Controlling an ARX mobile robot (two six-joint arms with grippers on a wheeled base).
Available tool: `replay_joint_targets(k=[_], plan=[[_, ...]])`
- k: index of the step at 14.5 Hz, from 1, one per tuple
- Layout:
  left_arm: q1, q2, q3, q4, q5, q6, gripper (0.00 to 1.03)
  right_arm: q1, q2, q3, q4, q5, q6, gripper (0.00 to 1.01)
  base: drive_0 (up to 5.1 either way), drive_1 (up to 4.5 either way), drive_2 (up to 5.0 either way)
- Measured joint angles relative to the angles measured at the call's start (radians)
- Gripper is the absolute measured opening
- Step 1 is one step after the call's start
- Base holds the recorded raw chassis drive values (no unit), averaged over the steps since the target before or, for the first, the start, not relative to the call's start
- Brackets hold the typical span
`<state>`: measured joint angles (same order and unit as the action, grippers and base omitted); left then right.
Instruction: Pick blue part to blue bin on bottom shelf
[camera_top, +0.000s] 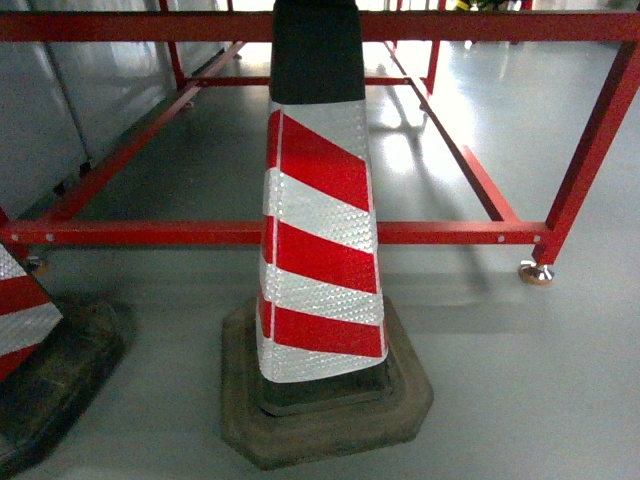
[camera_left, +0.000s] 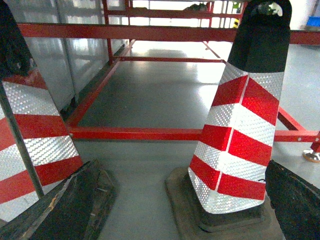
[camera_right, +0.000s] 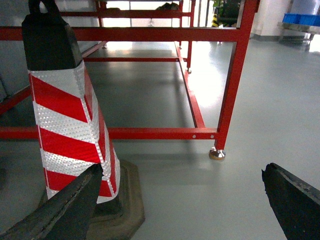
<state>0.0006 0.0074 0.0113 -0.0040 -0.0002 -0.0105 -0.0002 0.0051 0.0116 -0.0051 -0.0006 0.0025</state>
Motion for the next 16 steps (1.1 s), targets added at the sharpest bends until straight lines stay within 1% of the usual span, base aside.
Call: replay_joint_targets(k=[16], plan=[[0.000,0.000,0.000,0.000,0.000,0.000,0.98,0.000,0.000,0.000,0.000,0.000,0.000,0.98,0.0,0.00,0.0]])
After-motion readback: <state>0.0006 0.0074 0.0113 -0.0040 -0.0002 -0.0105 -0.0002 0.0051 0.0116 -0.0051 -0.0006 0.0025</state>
